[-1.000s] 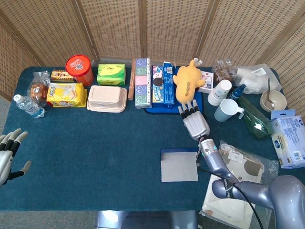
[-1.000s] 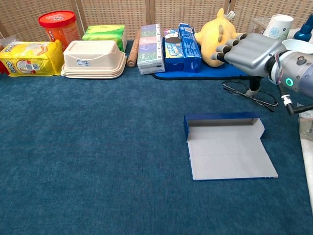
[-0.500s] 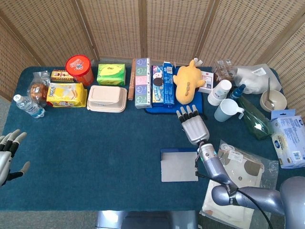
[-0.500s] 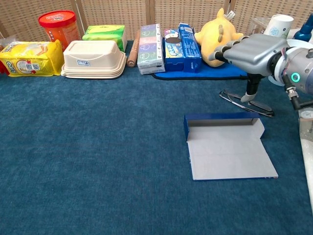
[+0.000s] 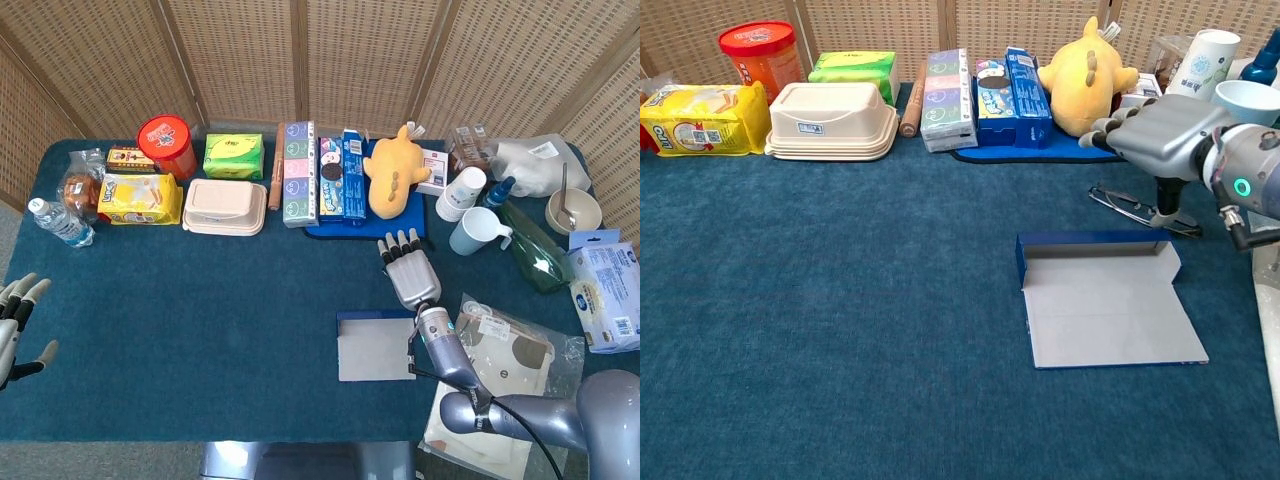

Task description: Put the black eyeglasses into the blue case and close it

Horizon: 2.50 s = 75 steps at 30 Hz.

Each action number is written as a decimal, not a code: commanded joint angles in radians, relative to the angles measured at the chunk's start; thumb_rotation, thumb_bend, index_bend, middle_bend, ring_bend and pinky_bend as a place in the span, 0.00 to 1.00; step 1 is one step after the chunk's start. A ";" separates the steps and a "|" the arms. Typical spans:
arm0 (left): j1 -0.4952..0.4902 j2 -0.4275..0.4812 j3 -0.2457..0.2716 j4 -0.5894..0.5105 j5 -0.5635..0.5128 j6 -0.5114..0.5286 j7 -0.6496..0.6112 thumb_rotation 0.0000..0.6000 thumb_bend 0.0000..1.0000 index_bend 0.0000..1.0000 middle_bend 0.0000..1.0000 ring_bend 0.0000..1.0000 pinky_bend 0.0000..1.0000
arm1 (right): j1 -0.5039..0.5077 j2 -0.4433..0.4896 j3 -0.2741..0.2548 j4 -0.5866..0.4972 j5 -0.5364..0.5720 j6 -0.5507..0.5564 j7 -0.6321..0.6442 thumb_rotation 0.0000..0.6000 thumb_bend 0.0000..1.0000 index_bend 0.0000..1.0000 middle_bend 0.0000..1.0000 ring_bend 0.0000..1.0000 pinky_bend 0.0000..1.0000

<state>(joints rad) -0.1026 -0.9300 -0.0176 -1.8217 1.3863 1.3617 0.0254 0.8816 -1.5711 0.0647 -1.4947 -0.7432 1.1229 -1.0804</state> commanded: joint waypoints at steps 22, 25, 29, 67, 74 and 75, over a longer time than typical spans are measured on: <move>0.003 0.003 0.001 -0.016 0.012 0.012 0.010 1.00 0.32 0.02 0.00 0.00 0.00 | -0.036 0.050 0.006 0.003 -0.068 -0.005 0.060 0.98 0.00 0.01 0.06 0.00 0.11; 0.001 0.003 -0.002 -0.012 0.013 0.014 0.005 1.00 0.32 0.02 0.00 0.00 0.00 | -0.028 0.063 0.025 -0.039 -0.005 -0.015 0.035 1.00 0.00 0.04 0.07 0.01 0.11; 0.000 0.004 -0.007 -0.005 0.016 0.018 0.000 1.00 0.32 0.02 0.00 0.00 0.00 | -0.011 0.056 0.047 -0.052 0.079 -0.021 0.005 1.00 0.00 0.10 0.07 0.01 0.11; 0.000 0.002 -0.007 0.019 0.015 0.012 -0.020 1.00 0.32 0.02 0.00 0.00 0.00 | 0.055 0.014 0.083 0.024 0.231 -0.055 0.079 1.00 0.15 0.45 0.21 0.07 0.13; 0.002 0.001 -0.006 0.020 0.012 0.013 -0.019 1.00 0.32 0.02 0.00 0.00 0.00 | 0.062 0.008 0.072 0.043 0.243 -0.058 0.066 1.00 0.15 0.45 0.22 0.08 0.14; 0.002 0.001 -0.006 0.020 0.012 0.013 -0.018 1.00 0.32 0.02 0.00 0.00 0.00 | 0.062 0.007 0.071 0.045 0.246 -0.059 0.065 1.00 0.16 0.45 0.22 0.08 0.14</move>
<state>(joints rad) -0.1002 -0.9294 -0.0238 -1.8018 1.3980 1.3747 0.0070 0.9434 -1.5636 0.1362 -1.4496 -0.4980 1.0646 -1.0146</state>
